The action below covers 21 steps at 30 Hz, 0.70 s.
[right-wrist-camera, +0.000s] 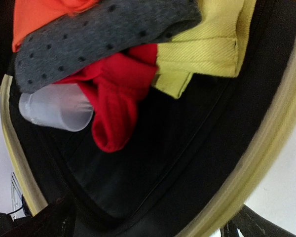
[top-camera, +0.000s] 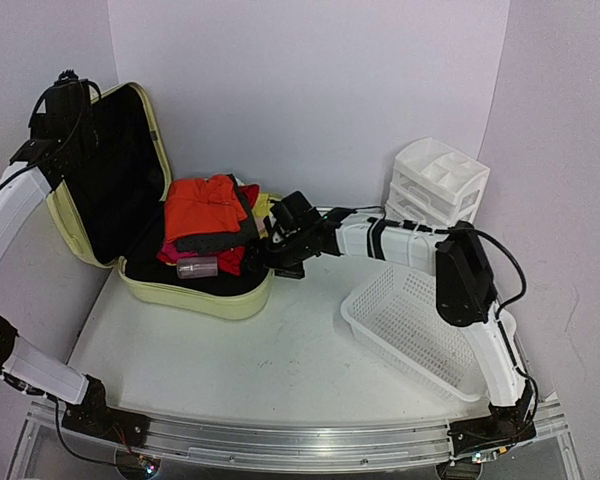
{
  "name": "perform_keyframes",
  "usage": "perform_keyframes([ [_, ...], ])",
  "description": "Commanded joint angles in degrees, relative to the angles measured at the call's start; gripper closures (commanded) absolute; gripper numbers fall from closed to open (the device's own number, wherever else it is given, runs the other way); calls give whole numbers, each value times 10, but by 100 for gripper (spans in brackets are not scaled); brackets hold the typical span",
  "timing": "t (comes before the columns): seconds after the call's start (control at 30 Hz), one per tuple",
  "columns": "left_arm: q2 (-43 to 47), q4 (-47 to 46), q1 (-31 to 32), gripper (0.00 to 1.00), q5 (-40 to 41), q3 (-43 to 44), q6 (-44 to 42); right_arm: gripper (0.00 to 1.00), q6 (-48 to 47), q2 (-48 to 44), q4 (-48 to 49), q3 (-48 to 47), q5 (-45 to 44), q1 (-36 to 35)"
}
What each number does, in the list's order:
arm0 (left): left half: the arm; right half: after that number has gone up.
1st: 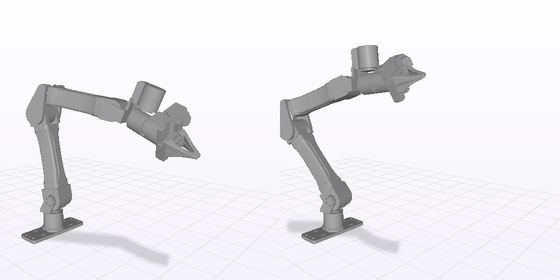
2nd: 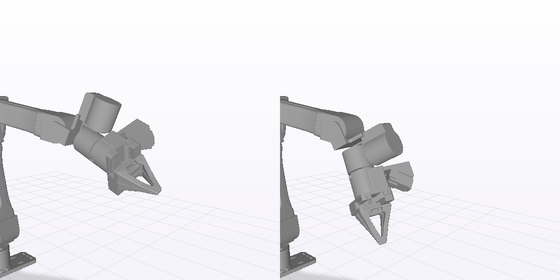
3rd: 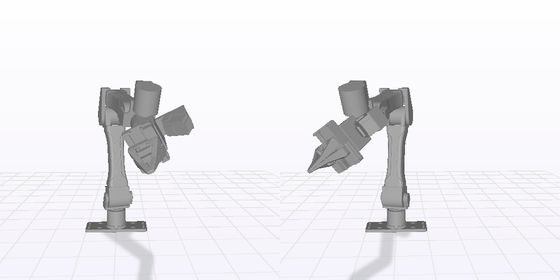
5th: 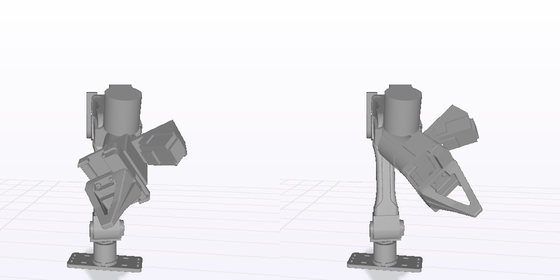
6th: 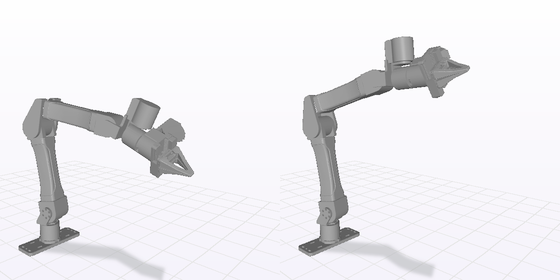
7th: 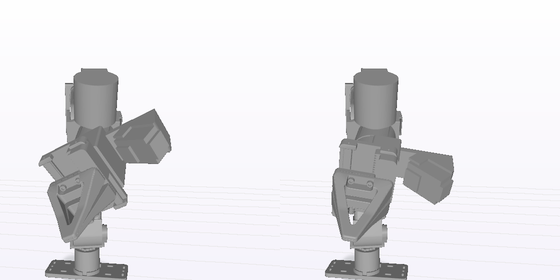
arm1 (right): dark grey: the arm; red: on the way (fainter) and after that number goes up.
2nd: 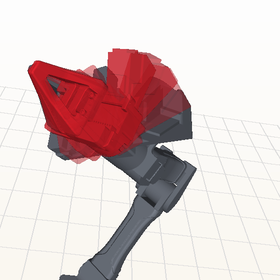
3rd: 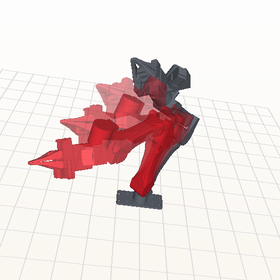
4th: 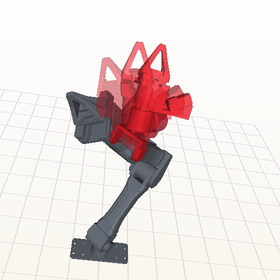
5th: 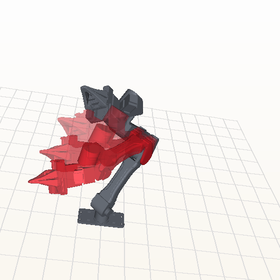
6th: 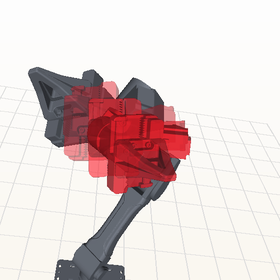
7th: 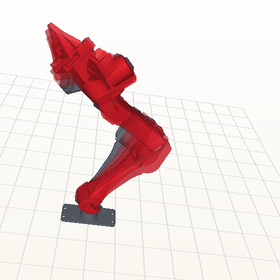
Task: Open, take out, and arrange the luggage
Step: Move the opened luggage to the corner of the board, then move the bin to the corner of the board.
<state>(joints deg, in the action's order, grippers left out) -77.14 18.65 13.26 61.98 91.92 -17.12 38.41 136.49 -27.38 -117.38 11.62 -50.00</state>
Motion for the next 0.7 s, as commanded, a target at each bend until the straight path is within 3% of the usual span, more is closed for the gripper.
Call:
perform_keyframes([
  [0.0,44,29,6,16,-4,42,4,2,-31,-156,59,69,1,22],
  [0.27,117,77,25,15,-37,43,32,2,-49,-294,51,206,-6,85],
  [0.47,133,97,25,13,-48,41,43,2,-59,-319,24,231,8,94],
  [0.53,141,125,26,13,-78,50,74,3,-59,-323,17,236,10,94],
  [0.67,166,192,26,16,-225,71,174,3,-68,-345,-2,252,-13,95],
])
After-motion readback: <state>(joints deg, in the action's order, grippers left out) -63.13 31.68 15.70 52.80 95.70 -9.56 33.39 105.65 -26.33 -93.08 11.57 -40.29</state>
